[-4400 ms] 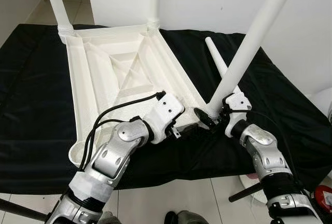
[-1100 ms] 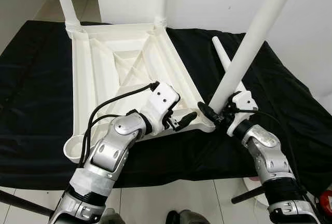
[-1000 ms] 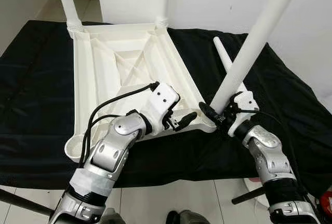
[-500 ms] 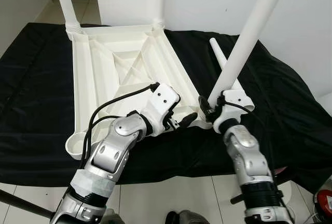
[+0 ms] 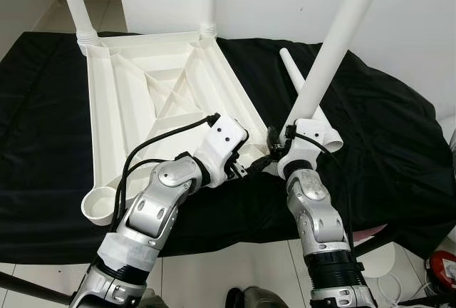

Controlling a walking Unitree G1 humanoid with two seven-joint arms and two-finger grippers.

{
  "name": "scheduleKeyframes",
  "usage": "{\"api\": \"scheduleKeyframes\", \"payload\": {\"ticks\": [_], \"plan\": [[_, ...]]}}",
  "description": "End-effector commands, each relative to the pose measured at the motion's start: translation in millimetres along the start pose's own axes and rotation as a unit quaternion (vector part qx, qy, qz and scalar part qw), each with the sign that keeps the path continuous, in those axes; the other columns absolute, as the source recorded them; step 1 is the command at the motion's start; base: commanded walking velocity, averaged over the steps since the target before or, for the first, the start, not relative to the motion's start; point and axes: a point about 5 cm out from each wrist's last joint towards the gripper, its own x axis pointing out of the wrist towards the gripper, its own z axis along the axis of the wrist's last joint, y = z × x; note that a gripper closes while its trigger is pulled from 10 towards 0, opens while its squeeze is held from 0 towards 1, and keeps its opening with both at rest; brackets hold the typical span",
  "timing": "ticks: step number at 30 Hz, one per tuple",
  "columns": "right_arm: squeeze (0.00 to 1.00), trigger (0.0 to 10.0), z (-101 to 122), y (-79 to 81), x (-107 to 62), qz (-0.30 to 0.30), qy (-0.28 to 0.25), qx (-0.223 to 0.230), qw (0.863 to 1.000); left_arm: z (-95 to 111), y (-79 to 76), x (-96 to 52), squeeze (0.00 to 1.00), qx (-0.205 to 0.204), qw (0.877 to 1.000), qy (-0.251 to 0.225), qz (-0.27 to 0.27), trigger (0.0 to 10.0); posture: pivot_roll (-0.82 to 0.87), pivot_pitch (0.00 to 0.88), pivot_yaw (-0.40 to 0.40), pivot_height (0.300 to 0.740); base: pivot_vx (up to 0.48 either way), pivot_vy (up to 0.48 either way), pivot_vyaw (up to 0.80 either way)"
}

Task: Building children table

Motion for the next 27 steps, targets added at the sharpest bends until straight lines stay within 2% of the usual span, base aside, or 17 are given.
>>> {"api": "scheduleKeyframes", "payload": {"ticks": [1,3,7,8,9,11,12,13,14,16,18,19,20,22,24,27], "plan": [[1.0,10.0,1,9.9,-2.5,0.015,-0.009,0.023,1.0,1,4.7,0.9,0.0,0.004,1.0,0.004,0.027,10.0,0.08,0.03,-0.073,0.74,0.0,0.0,0.0],[1.0,10.0,10,4.1,-0.6,0.055,-0.026,0.028,0.998,2,5.0,0.4,0.0,0.005,1.0,0.004,0.027,10.0,0.08,0.032,-0.071,0.74,0.0,0.0,0.0],[1.0,10.0,13,-0.1,0.4,0.067,-0.033,0.026,0.997,2,4.9,0.3,0.0,0.005,1.0,0.004,0.027,10.0,0.08,0.032,-0.069,0.74,0.0,0.0,0.0],[0.73,10.0,16,-6.8,0.8,0.088,-0.038,0.007,0.995,1,4.5,-0.1,0.0,0.005,1.0,0.005,0.027,10.0,0.08,0.033,-0.069,0.74,0.0,0.0,0.0],[0.0,10.0,18,-15.4,0.3,0.117,-0.036,-0.009,0.992,1,4.4,-0.1,0.0,0.005,1.0,0.006,0.026,10.0,0.08,0.036,-0.069,0.74,0.0,0.0,0.0],[0.0,10.0,18,-15.4,0.3,0.117,-0.036,-0.009,0.992,1,4.4,-0.1,0.0,0.005,1.0,0.006,0.026,10.0,0.08,0.036,-0.069,0.74,0.0,0.0,0.0],[0.0,10.0,18,-21.7,-0.9,0.142,-0.032,-0.026,0.989,1,4.3,0.0,0.0,0.004,1.0,0.007,0.026,10.0,0.08,0.036,-0.07,0.74,0.0,0.0,0.0],[0.0,10.0,18,-21.7,-0.9,0.142,-0.032,-0.026,0.989,1,4.3,0.0,0.0,0.004,1.0,0.007,0.026,10.0,0.08,0.036,-0.07,0.74,0.0,0.0,0.0],[0.0,10.0,16,-30.4,-3.8,0.185,-0.024,-0.059,0.981,1,4.8,-0.4,0.0,0.004,1.0,0.007,0.027,10.0,0.08,0.035,-0.071,0.74,0.0,0.0,0.0],[0.0,10.0,16,-30.4,-3.8,0.185,-0.024,-0.059,0.981,1,4.8,-0.4,0.0,0.004,1.0,0.007,0.027,10.0,0.08,0.035,-0.071,0.74,0.0,0.0,0.0],[0.0,10.0,10,-44.7,-6.9,0.242,0.001,-0.1,0.965,1,5.8,-1.1,0.0,0.004,1.0,0.007,0.029,10.0,0.08,0.033,-0.074,0.74,0.0,0.0,0.0],[0.0,10.0,10,-44.7,-6.9,0.242,0.001,-0.1,0.965,1,5.8,-1.1,0.0,0.004,1.0,0.007,0.029,10.0,0.08,0.033,-0.074,0.74,0.0,0.0,0.0],[0.0,10.0,9,-49.9,-6.8,0.258,0.008,-0.113,0.96,0,6.0,-1.4,0.0,0.004,1.0,0.007,0.03,10.0,0.08,0.033,-0.074,0.74,0.0,0.0,0.0],[0.0,10.0,9,-49.9,-6.8,0.258,0.008,-0.113,0.96,0,6.0,-1.4,0.0,0.004,1.0,0.007,0.03,10.0,0.08,0.033,-0.074,0.74,0.0,0.0,0.0],[0.0,10.0,4,-53.0,-0.7,0.293,0.027,-0.126,0.947,1,6.1,-0.1,0.0,0.004,1.0,0.006,0.031,10.0,0.09,0.026,-0.074,0.74,0.0,0.0,0.0],[0.0,10.0,0,-51.6,3.0,0.312,0.039,-0.134,0.94,2,6.1,0.9,0.0,0.004,1.0,0.004,0.03,10.0,0.09,0.024,-0.074,0.74,0.0,0.0,0.0]]}}
